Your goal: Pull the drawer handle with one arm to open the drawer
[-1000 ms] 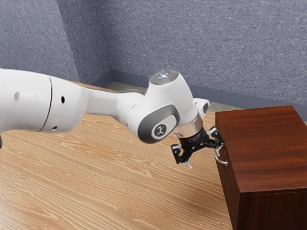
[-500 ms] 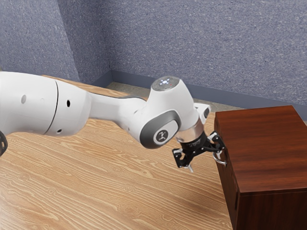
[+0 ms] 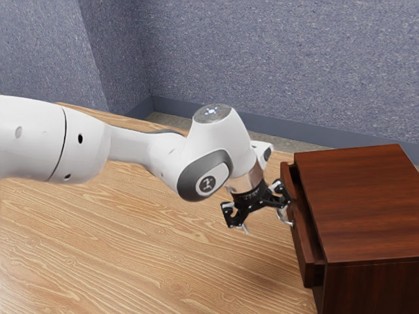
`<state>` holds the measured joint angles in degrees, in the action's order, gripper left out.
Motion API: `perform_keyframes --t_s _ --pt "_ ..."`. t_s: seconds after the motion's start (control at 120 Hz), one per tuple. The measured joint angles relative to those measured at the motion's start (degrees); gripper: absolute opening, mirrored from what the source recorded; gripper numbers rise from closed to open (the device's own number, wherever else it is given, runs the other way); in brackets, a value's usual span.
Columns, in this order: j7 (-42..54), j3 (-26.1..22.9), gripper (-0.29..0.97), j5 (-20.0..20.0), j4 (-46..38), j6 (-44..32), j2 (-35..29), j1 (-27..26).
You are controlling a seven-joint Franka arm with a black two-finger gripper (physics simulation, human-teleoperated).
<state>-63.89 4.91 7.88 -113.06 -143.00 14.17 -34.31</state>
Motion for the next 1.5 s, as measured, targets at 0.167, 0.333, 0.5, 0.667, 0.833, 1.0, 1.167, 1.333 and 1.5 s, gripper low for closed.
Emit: perform_keyframes --t_s 0.167,0.333,0.5,0.667,0.833,1.0,1.167,1.333,1.5 --pt "0.6 0.1 0.68 0.0 -1.7 0.0 -1.2 0.0" --pt "1.0 0.1 0.68 -0.1 -3.5 0.1 -2.7 0.1" --pt "1.7 0.8 0.68 -0.2 -5.6 0.1 -4.3 0.2" --pt "2.4 1.4 0.68 -0.2 -7.4 0.1 -5.8 0.3" --pt "3.2 1.8 0.68 -0.2 -8.6 0.1 -6.9 0.3" --pt "4.2 1.9 0.68 -0.1 -10.1 0.1 -8.3 0.5" --pt "5.1 2.7 0.67 -0.2 -12.0 0.1 -9.5 0.3" --pt "6.1 3.8 0.67 -0.3 -13.3 0.1 -10.5 0.4" --pt "7.1 4.5 0.67 -0.3 -14.5 0.1 -11.5 0.3"
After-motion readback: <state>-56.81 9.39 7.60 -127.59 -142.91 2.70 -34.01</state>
